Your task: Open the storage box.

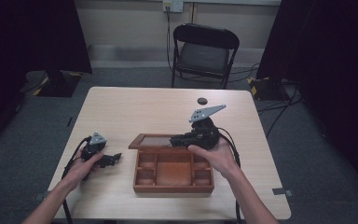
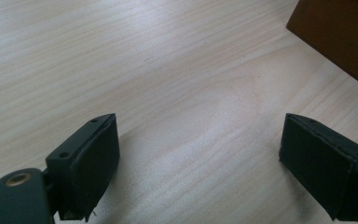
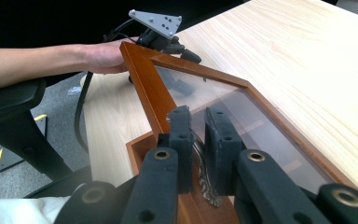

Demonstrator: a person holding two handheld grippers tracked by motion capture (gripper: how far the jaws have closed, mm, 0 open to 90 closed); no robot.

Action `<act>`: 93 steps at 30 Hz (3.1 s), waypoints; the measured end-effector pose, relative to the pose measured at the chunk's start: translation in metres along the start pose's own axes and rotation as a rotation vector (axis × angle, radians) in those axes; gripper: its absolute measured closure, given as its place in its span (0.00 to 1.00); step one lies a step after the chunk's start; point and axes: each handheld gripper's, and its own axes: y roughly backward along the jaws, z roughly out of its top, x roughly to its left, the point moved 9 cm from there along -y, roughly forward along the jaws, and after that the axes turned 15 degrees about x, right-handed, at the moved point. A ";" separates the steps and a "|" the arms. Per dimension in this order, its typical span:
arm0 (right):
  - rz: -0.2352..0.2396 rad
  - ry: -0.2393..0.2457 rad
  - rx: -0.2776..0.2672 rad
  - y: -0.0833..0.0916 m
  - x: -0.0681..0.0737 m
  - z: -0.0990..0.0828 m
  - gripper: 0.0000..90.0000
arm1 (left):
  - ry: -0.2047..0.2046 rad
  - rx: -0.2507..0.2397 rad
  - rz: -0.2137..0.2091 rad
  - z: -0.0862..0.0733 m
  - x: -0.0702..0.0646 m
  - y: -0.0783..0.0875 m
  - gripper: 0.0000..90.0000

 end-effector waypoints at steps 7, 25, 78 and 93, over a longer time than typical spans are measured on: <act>-0.001 -0.002 -0.004 0.002 -0.002 0.003 0.91 | 0.000 0.000 -0.001 0.000 0.000 0.000 0.13; 0.005 -0.014 -0.025 0.006 -0.009 0.011 0.91 | 0.000 0.000 -0.001 0.000 0.000 0.000 0.13; 0.000 -0.026 -0.047 0.011 -0.024 0.028 0.86 | -0.007 0.001 0.003 0.000 0.001 0.000 0.13; 0.008 -0.030 -0.049 0.012 -0.028 0.031 0.86 | -0.006 0.001 0.003 0.000 0.001 0.000 0.13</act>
